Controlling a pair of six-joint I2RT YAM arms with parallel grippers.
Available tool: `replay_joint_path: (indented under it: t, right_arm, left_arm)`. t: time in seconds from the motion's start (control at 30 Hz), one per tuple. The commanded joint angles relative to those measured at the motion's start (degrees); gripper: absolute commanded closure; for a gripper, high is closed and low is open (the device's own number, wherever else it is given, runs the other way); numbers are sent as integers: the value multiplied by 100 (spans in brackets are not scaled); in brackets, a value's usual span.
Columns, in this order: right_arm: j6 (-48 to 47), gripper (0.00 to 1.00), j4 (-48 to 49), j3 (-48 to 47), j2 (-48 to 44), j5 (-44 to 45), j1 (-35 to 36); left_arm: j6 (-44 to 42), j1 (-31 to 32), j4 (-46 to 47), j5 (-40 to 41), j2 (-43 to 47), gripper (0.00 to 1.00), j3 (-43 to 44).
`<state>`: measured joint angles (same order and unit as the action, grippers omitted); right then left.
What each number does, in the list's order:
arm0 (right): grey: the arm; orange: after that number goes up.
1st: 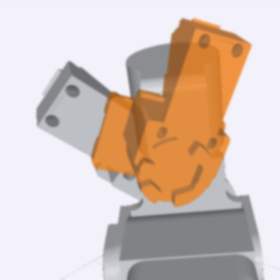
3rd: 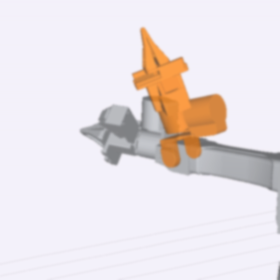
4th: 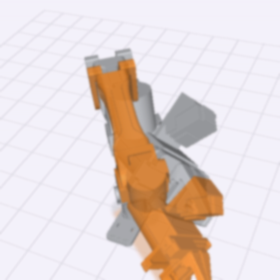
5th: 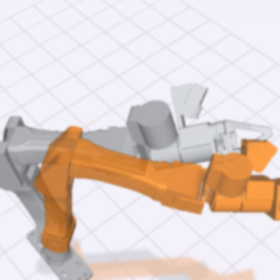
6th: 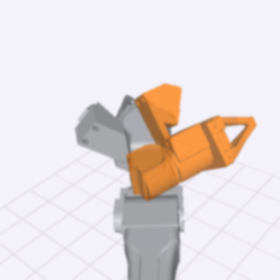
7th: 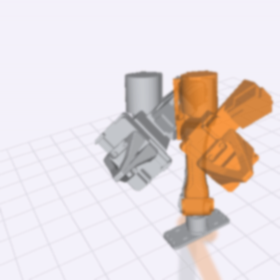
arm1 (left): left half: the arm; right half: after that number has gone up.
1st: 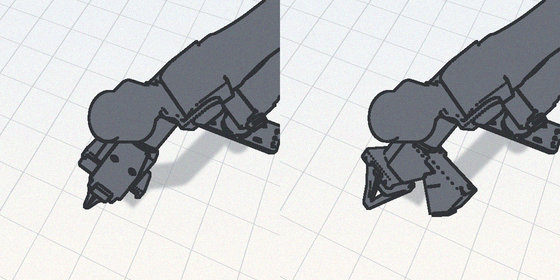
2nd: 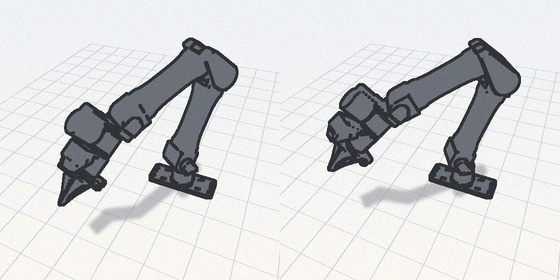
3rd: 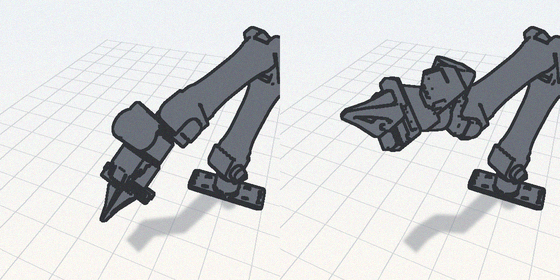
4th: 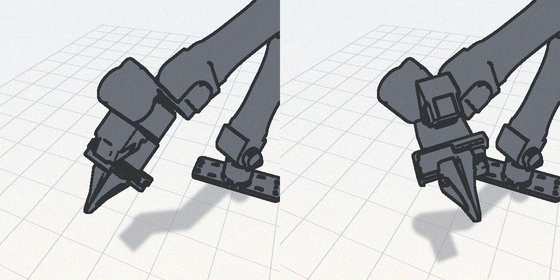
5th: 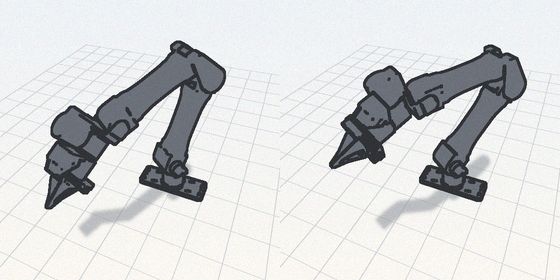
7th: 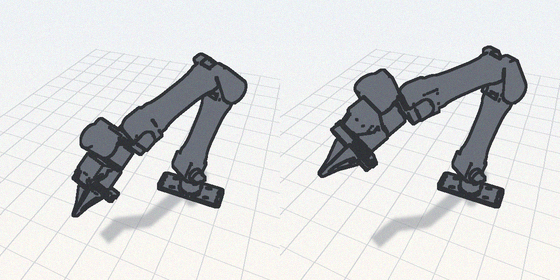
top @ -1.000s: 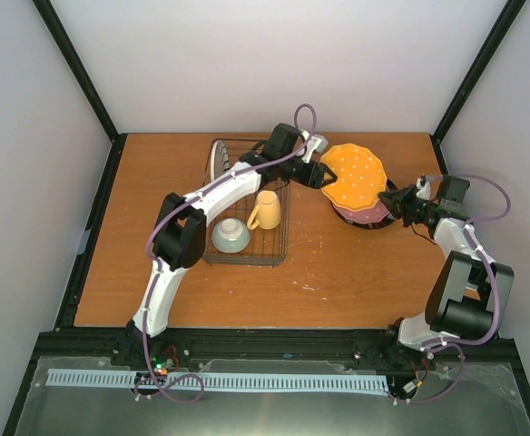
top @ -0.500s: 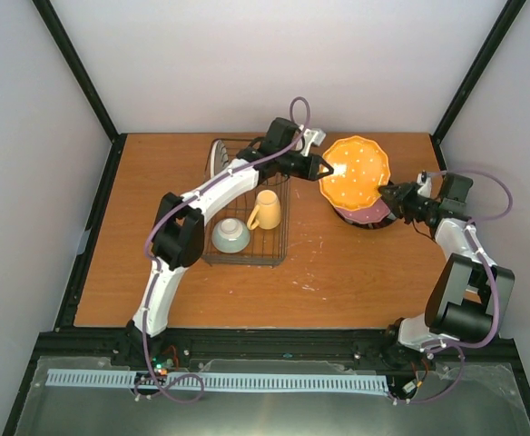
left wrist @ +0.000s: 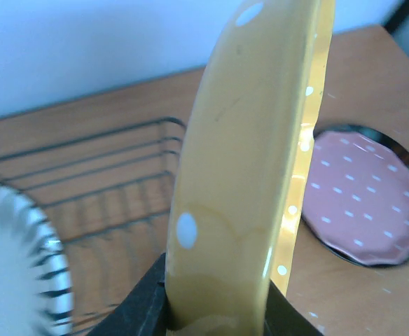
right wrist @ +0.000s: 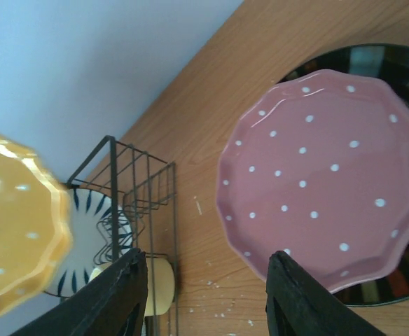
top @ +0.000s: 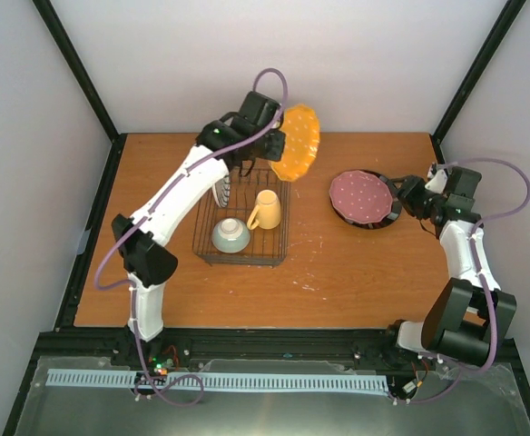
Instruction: Load the mixed dishes into the dish rack
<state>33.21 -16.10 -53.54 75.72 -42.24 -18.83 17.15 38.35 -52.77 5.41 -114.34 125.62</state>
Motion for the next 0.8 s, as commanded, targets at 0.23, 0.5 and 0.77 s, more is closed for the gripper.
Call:
replay_joint_path:
  t: [0.23,0.5,0.77]
  right_arm:
    - [-282,54,-245,87,-135,319,37]
    - [-280,55,-193,295,-282,253,37]
    - [-297,55,-171,296,-217,156,46]
  left_arm:
    - [151,-34,-1328,3001,296,99,978]
    - [600,-29,-2129,3505,-54,99,1078]
    - [745,-38,-2274,3906,-80,99,758]
